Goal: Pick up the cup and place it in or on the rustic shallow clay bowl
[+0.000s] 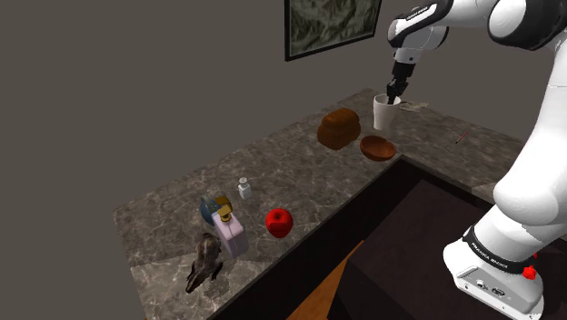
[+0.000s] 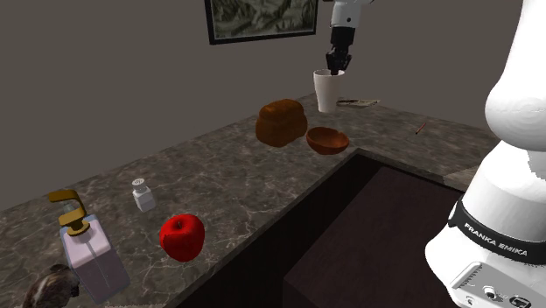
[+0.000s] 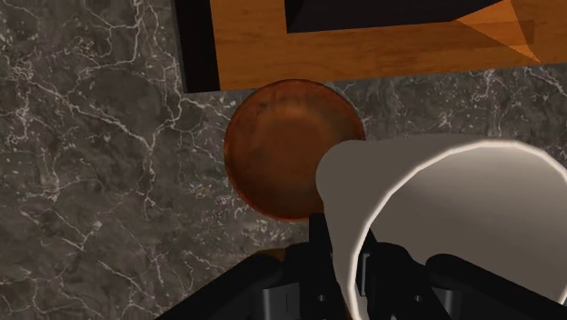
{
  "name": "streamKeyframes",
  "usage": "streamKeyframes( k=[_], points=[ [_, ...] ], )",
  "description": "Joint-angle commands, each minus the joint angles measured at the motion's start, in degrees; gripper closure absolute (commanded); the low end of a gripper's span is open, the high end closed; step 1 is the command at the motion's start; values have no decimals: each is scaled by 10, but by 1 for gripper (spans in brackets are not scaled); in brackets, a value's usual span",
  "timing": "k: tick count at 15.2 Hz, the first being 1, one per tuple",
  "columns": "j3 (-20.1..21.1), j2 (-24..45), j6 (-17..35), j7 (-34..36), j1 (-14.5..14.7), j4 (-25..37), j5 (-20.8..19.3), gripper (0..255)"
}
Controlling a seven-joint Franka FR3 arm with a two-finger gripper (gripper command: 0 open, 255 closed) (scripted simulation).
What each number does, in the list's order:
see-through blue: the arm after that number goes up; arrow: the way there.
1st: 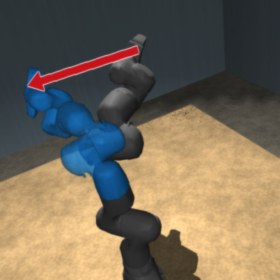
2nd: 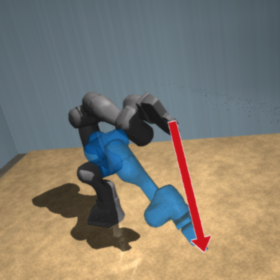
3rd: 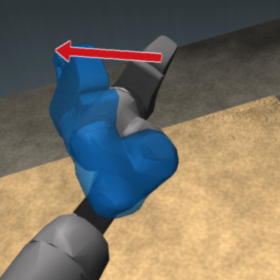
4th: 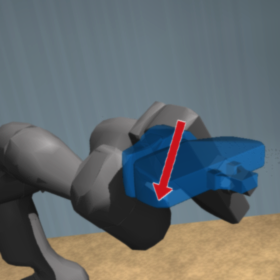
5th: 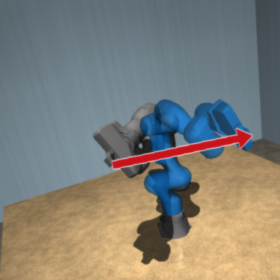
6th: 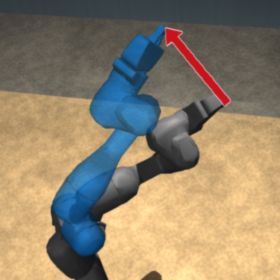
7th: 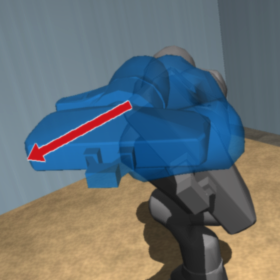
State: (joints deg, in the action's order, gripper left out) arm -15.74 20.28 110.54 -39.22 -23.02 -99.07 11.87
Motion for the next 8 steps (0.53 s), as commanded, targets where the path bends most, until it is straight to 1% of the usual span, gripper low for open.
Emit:
streamKeyframes(
  k=[1,2,8],
  points=[
    [-6,23,-17,-23,-19,36,4,255],
    [-7,28,-21,-27,-23,44,5,255],
    [-4,46,17,-34,-24,23,12,255]
  ],
)
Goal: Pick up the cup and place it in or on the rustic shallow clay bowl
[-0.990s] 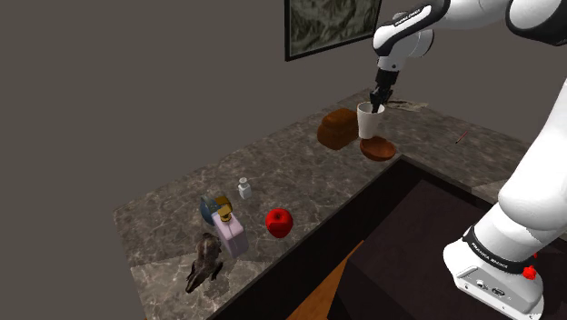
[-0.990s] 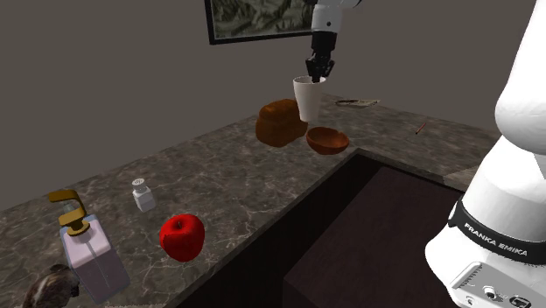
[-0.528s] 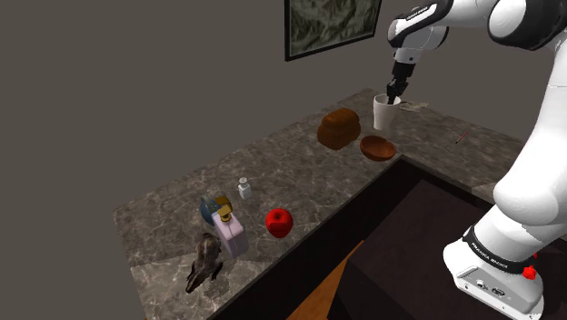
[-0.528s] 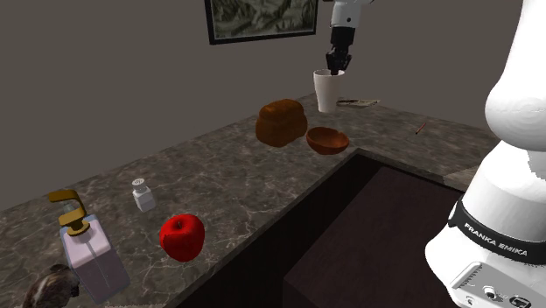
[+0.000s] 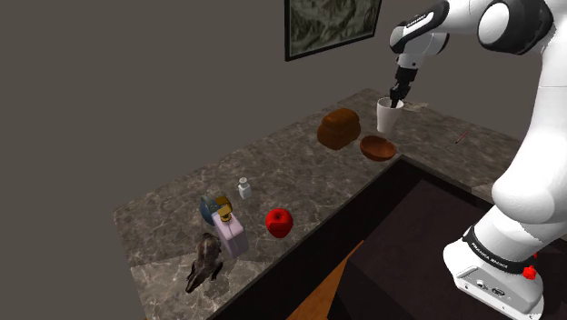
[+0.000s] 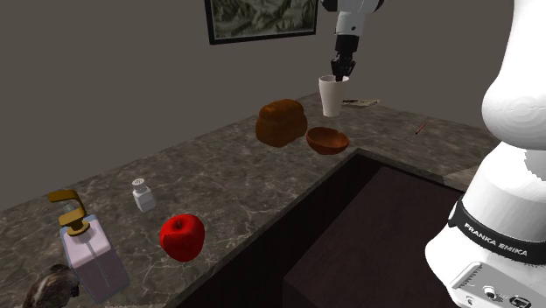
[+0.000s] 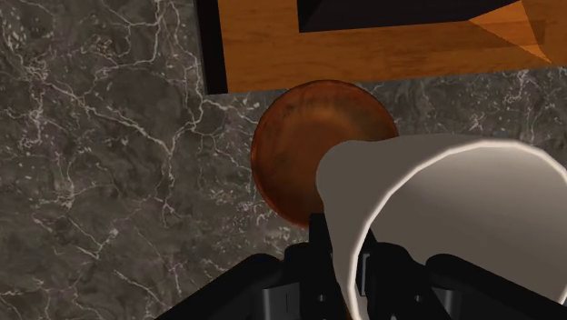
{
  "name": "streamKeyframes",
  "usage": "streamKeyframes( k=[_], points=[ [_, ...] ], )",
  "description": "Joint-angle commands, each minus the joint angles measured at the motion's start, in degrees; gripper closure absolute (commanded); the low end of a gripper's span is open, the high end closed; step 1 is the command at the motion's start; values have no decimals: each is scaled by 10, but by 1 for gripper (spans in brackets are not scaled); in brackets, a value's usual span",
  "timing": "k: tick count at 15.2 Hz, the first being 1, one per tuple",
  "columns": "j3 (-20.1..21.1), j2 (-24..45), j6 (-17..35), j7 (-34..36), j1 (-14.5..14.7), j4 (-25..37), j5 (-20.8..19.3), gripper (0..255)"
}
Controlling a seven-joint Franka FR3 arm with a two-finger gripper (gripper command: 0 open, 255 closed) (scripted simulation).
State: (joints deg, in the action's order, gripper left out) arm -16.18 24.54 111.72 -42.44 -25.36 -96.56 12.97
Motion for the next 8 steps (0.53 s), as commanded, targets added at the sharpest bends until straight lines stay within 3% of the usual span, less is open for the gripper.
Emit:
streamKeyframes(
  k=[1,8],
  points=[
    [1,6,12,-3,-1,-5,3,255],
    [6,32,53,-12,-3,-23,13,255]
  ],
)
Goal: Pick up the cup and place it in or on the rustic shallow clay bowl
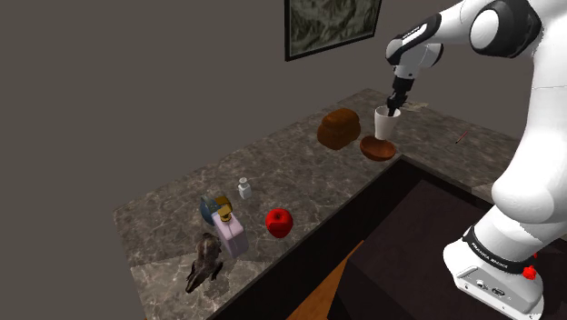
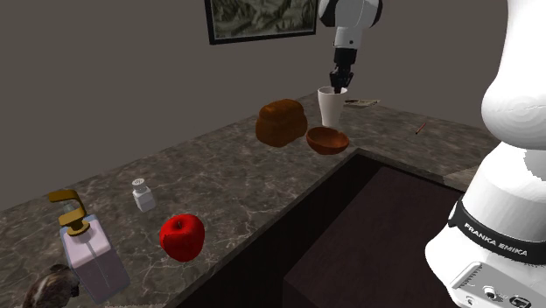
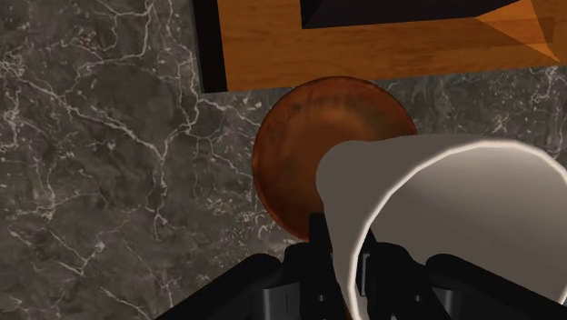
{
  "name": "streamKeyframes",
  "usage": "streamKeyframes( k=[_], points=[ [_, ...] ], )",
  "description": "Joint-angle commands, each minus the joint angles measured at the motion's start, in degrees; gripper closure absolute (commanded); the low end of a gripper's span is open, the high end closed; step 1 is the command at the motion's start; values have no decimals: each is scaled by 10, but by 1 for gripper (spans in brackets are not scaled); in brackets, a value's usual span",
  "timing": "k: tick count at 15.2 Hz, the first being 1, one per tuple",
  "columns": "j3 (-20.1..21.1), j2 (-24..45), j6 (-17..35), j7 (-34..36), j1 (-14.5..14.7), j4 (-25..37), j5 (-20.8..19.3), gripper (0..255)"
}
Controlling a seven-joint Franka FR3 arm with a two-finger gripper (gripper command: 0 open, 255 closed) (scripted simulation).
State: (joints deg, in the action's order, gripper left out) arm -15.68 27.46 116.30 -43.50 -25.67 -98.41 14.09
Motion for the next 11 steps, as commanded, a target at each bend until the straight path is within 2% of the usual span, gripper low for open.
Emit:
streamKeyframes(
  k=[1,7,11],
  points=[
    [1,7,13,-3,-1,-7,3,255],
    [7,34,49,-12,-4,-16,13,255],
    [7,34,49,-12,-4,-16,13,255]
  ],
)
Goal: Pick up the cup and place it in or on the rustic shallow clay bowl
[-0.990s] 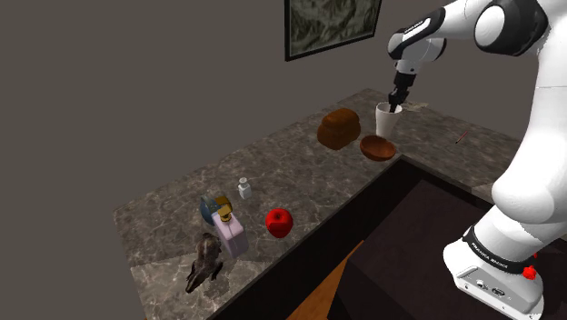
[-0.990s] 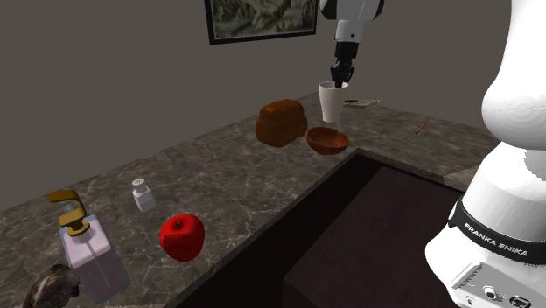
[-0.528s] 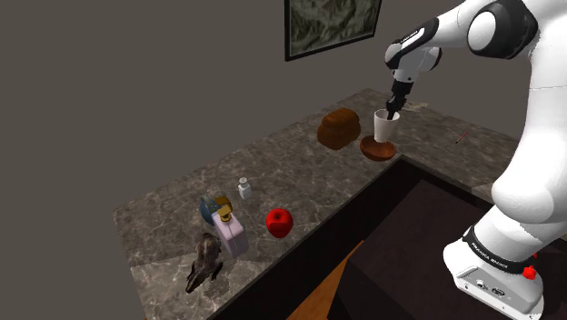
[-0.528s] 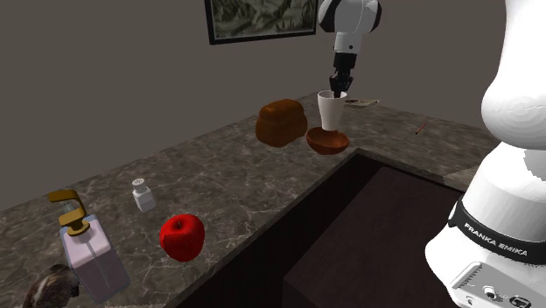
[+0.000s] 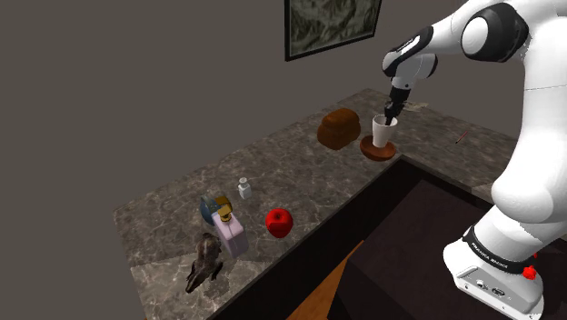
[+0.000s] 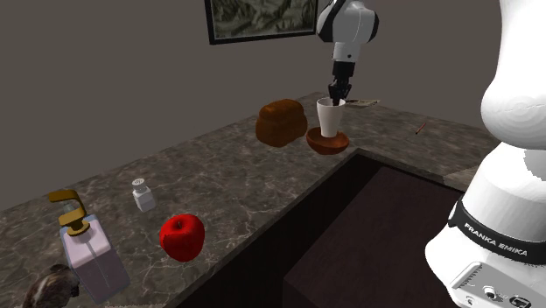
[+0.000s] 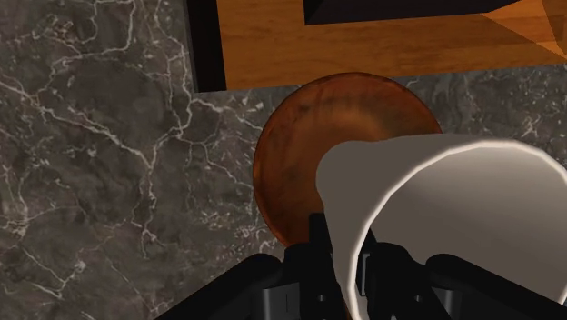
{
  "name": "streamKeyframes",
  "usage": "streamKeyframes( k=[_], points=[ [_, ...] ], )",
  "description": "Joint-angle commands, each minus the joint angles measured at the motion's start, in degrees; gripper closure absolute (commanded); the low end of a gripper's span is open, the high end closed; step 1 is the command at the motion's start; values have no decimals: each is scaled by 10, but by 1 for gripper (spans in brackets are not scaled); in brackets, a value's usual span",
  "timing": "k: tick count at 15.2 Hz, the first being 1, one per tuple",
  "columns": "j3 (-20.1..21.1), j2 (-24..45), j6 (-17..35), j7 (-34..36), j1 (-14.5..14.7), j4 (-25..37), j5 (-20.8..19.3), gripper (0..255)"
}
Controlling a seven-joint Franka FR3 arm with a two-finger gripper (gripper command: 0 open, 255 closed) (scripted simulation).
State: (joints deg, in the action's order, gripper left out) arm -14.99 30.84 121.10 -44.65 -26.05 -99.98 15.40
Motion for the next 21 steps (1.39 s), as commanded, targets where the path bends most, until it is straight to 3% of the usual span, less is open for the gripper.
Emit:
streamKeyframes(
  k=[1,3,4,9,13,21],
  points=[
    [0,0,1,0,0,0,0,255],
    [0,0,1,0,0,0,0,255],
    [0,0,1,0,0,0,0,0],
    [0,0,1,0,0,0,0,0],
    [-8,-27,-60,9,-2,34,-13,0],
    [-8,-27,-60,9,-1,34,-13,0]
  ],
)
